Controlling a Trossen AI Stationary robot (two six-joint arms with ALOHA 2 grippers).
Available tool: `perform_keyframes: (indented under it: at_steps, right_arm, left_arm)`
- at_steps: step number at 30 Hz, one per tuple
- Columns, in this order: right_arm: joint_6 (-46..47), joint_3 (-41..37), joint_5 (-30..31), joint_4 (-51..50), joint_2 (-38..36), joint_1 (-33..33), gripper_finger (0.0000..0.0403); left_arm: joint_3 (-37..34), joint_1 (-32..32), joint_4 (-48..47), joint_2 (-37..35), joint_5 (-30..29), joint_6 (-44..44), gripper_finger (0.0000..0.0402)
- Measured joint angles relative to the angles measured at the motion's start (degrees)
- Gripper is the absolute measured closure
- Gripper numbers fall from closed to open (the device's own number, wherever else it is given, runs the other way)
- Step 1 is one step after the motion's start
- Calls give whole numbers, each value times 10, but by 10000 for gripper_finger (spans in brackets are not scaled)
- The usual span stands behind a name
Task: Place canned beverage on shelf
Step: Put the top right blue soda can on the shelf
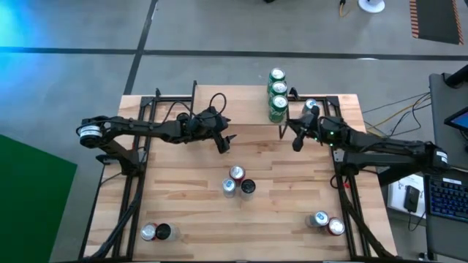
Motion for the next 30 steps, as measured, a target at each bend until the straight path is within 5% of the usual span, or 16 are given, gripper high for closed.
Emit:
perform_keyframes:
  at_steps: [4, 11, 22, 27, 30]
  right_arm:
    - [26, 27, 36, -97, -49, 0, 307]
    - [64, 102, 193, -269, -38, -12, 198]
    - [88, 240, 121, -436, 105, -154, 47]
    - [83, 252, -8, -450, 165, -239, 29]
    - [81, 252, -24, -445, 194, -278, 28]
  left_arm:
    - [0, 0, 1, 0, 0, -2, 84]
    - [0, 0, 23, 0, 0, -4, 84]
    - [0, -1, 41, 0, 4, 2, 84]
    - [0, -1, 41, 0, 5, 18, 84]
    - [0, -1, 42, 0, 5, 28, 84]
